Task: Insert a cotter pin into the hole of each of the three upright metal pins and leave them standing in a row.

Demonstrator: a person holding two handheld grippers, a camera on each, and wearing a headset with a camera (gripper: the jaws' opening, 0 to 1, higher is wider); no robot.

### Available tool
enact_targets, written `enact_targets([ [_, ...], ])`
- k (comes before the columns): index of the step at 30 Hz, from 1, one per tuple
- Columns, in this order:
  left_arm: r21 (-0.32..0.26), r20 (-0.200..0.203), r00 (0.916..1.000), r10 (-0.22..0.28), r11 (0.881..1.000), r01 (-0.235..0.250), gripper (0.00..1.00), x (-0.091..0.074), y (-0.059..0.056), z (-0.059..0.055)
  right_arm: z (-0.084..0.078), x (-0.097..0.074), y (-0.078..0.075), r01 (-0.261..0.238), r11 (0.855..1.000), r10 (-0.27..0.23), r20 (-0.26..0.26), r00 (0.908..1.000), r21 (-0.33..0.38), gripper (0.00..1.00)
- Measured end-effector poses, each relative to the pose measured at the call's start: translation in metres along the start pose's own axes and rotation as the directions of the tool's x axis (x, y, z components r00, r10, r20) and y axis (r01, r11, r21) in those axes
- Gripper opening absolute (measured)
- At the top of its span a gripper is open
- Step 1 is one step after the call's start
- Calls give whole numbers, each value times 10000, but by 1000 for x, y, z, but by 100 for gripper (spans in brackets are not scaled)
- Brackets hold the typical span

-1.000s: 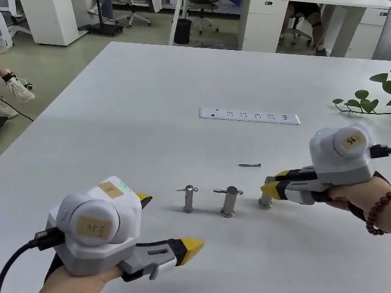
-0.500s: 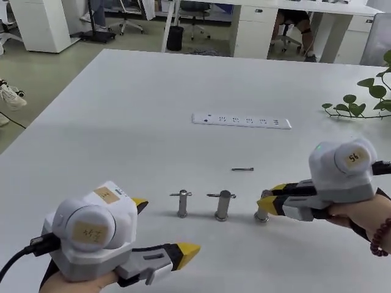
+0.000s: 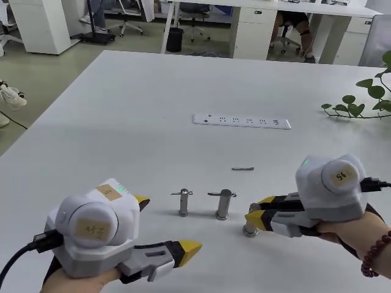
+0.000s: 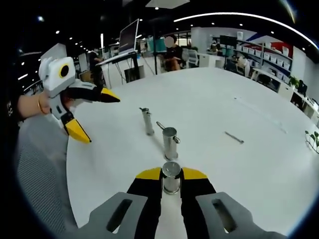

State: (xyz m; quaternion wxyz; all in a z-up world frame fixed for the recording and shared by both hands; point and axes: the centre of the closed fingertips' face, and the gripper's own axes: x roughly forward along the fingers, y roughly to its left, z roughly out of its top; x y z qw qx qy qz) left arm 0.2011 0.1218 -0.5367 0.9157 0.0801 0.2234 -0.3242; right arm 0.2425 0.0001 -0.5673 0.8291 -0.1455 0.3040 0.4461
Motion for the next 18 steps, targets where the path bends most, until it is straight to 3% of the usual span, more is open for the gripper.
enact_targets([
  [18,145,-113,9999,-38,9999,39,69,3,-2,-2,1,4,8,62,9999,-57,438,9990,-124,9],
])
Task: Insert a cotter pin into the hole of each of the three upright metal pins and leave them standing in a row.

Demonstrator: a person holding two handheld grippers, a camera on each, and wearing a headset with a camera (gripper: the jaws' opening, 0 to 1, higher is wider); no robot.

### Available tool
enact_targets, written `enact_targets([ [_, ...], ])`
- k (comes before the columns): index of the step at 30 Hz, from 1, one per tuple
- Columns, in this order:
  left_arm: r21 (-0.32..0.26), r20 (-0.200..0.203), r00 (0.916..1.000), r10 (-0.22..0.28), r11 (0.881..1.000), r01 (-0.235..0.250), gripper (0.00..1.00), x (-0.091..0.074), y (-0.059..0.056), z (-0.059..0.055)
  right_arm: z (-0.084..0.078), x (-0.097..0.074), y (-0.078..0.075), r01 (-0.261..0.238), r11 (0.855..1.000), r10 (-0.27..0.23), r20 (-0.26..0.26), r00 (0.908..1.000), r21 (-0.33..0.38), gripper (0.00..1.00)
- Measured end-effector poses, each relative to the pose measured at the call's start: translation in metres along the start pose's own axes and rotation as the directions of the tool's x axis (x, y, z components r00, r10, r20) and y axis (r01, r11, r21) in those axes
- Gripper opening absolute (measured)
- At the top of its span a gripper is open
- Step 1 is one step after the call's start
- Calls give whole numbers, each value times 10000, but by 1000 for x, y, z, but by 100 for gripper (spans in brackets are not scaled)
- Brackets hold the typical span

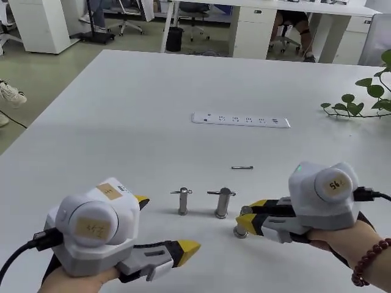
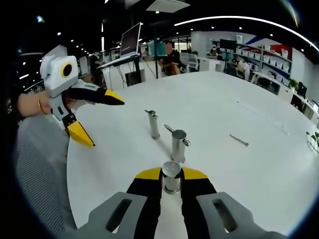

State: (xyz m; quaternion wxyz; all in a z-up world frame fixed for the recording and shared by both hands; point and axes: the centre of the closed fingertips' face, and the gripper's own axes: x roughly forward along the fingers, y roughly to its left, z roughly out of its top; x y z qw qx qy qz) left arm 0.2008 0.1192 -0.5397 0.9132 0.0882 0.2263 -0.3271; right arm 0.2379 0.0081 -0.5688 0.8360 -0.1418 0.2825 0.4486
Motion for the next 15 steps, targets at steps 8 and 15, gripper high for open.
enact_targets([
  [8,-49,31,10000,42,10000,-42,69,-1,2,0,-10,2,2,-33,10000,35,-235,9997,60,13],
  [15,-43,-1,10000,19,10000,-19,69,-1,1,0,-5,-4,3,-170,9995,173,-117,9998,268,20],
])
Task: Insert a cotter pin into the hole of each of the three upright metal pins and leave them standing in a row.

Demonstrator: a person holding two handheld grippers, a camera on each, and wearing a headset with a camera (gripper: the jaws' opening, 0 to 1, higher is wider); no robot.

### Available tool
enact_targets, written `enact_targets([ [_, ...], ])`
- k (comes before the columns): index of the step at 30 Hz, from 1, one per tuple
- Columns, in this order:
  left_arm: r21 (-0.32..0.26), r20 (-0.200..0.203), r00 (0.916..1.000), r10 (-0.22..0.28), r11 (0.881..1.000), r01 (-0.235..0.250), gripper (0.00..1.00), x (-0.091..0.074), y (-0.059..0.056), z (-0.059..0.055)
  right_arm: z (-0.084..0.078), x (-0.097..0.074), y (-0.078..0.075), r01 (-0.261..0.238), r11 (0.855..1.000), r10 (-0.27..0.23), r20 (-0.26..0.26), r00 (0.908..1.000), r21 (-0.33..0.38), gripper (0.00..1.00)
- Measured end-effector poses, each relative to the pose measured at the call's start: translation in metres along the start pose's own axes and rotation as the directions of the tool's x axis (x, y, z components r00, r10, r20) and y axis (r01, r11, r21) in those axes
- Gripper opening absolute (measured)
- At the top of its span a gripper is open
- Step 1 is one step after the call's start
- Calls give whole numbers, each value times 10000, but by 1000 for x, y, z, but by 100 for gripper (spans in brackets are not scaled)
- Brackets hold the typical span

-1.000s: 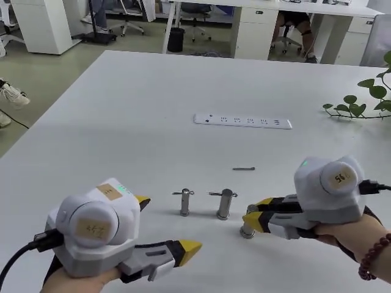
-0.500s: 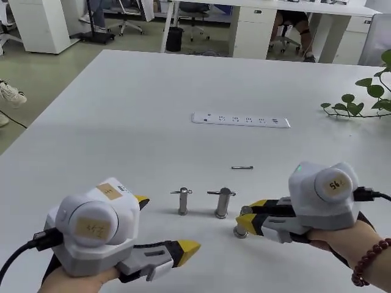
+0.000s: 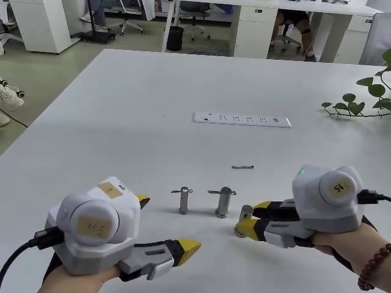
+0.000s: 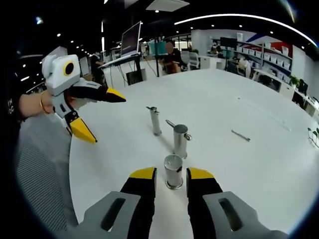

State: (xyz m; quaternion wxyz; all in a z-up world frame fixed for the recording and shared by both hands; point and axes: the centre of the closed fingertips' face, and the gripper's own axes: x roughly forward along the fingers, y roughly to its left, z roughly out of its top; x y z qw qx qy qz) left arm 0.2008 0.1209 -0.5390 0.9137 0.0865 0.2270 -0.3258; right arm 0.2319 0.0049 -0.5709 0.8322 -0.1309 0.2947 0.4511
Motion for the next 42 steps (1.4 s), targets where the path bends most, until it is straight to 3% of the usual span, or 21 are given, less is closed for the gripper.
enact_targets([
  [9,-18,-10,10000,-15,10000,15,69,0,-1,0,16,-13,-1,-356,9981,340,326,9989,497,28],
  [16,-39,-7,10000,25,10000,-25,69,-1,0,-1,31,-21,-7,-633,9926,557,740,9957,1040,27],
  [20,-73,-30,10000,43,10000,-43,69,0,1,-1,36,-24,-14,-529,9930,442,829,9956,1055,27],
  [26,-97,-43,10000,15,10000,-15,69,0,0,-1,44,-25,-35,-247,9929,155,795,9967,1166,26],
  [32,-270,144,9998,119,9996,-115,69,-1,4,3,48,-20,-61,96,9978,-123,404,9991,655,25],
  [42,-385,259,9991,341,9987,-331,68,-3,9,5,53,-4,-99,249,9994,-244,-184,9995,249,22],
])
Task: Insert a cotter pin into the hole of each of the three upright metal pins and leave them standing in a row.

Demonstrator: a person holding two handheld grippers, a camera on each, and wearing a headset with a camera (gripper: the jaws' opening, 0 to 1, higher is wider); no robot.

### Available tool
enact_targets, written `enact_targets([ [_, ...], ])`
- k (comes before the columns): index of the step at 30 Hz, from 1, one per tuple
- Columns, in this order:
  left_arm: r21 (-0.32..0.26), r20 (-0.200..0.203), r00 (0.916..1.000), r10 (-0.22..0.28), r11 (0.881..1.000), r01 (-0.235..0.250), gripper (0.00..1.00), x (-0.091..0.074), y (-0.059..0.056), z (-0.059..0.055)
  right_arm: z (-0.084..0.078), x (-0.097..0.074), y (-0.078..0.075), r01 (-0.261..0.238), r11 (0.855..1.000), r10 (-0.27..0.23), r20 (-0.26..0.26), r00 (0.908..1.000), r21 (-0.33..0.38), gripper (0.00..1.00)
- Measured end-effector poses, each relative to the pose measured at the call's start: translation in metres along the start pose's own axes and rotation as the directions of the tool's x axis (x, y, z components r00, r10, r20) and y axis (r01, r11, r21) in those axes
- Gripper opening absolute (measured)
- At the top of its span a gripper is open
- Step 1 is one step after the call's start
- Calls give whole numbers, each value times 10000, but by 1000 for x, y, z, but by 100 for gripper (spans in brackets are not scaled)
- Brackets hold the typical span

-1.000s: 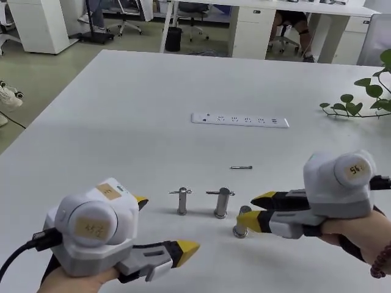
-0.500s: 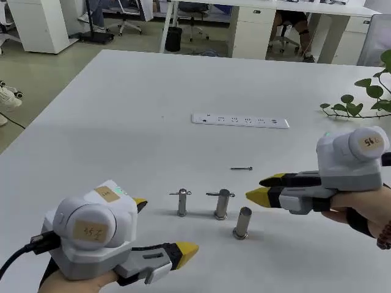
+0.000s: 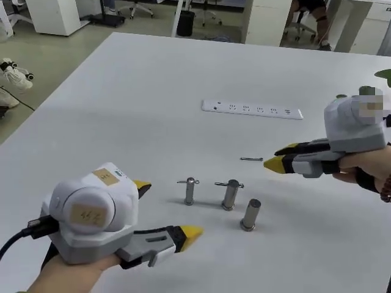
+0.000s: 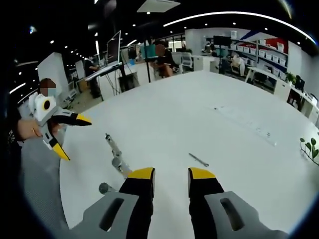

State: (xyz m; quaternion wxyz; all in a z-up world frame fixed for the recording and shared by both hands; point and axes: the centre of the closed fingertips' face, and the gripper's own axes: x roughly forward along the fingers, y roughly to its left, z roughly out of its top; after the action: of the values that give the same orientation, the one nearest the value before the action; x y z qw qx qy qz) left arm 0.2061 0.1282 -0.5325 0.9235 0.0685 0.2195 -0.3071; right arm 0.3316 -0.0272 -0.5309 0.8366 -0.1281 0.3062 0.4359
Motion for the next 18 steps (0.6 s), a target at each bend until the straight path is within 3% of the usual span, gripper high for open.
enact_targets([
  [8,-68,-17,10000,44,10000,-45,67,0,3,-1,-8,26,-28,49,9993,-77,-737,9973,-382,18],
  [18,-276,-11,9999,144,9995,-145,67,0,9,-2,-10,56,-42,-59,9941,-113,-1569,9875,-1083,16],
])
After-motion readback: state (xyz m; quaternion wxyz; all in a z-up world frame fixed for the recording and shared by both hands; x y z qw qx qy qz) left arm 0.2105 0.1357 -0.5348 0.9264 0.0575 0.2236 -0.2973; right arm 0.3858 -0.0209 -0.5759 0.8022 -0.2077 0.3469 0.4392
